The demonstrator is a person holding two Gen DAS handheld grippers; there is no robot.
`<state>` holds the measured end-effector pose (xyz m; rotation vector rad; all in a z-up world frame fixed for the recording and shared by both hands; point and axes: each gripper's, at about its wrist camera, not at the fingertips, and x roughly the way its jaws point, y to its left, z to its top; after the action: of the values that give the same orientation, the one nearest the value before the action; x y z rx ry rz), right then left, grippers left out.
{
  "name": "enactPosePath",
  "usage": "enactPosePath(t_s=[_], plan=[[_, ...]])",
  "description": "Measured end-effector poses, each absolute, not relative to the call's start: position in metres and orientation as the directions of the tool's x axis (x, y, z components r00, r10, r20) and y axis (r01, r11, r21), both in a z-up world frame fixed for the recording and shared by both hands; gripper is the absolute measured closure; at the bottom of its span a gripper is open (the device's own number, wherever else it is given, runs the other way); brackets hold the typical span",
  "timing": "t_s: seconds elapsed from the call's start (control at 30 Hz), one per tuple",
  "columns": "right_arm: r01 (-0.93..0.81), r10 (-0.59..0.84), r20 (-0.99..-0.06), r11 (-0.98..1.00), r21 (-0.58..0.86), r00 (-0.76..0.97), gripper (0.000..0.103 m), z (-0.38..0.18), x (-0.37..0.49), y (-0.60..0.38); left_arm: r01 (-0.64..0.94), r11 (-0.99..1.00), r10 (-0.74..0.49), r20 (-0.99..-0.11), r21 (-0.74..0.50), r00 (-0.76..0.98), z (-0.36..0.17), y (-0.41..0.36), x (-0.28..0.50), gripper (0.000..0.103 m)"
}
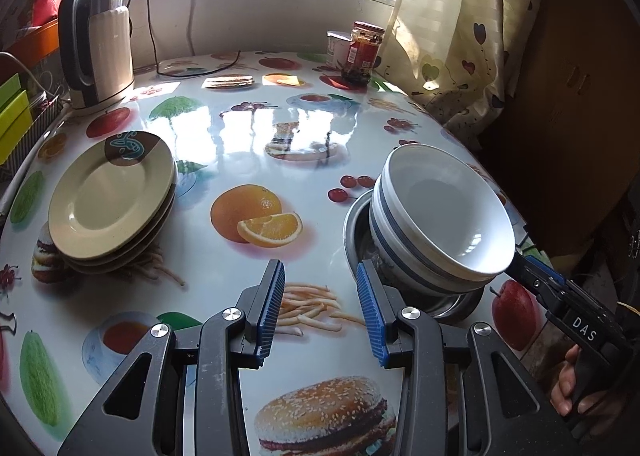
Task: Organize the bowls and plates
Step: 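Close both tools side by side on the steel bowl's rim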
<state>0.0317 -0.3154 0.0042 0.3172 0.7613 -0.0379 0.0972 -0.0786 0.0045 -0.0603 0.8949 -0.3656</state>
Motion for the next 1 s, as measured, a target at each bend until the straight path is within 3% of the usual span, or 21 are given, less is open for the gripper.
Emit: enactPosePath(t_s=[0.73,0.9,1.0], plan=[[0.098,0.139,-0.698,0.952,0.289,0.703,0.053,-0.014,0.06,-0.315,0.298,0.905,-0.417,-0.77,-0.304,0.483,-0.016,-0.086,0.13,0.064],[0.075,0.201,-0.68,0.933,0.353,0.705,0.054,-0.019,0.063,-0.322,0.295,0.883,-0.465,-0.765,-0.364,0.447,-0.025,-0.083,0.136,0.064],[0.059,0.254,-0.662,0.91,0.411,0.705,0.06,-0.022,0.064,-0.328,0.298,0.878,-0.476,-0.761,-0.375,0.441,-0.025,-0.082,0.137,0.064]])
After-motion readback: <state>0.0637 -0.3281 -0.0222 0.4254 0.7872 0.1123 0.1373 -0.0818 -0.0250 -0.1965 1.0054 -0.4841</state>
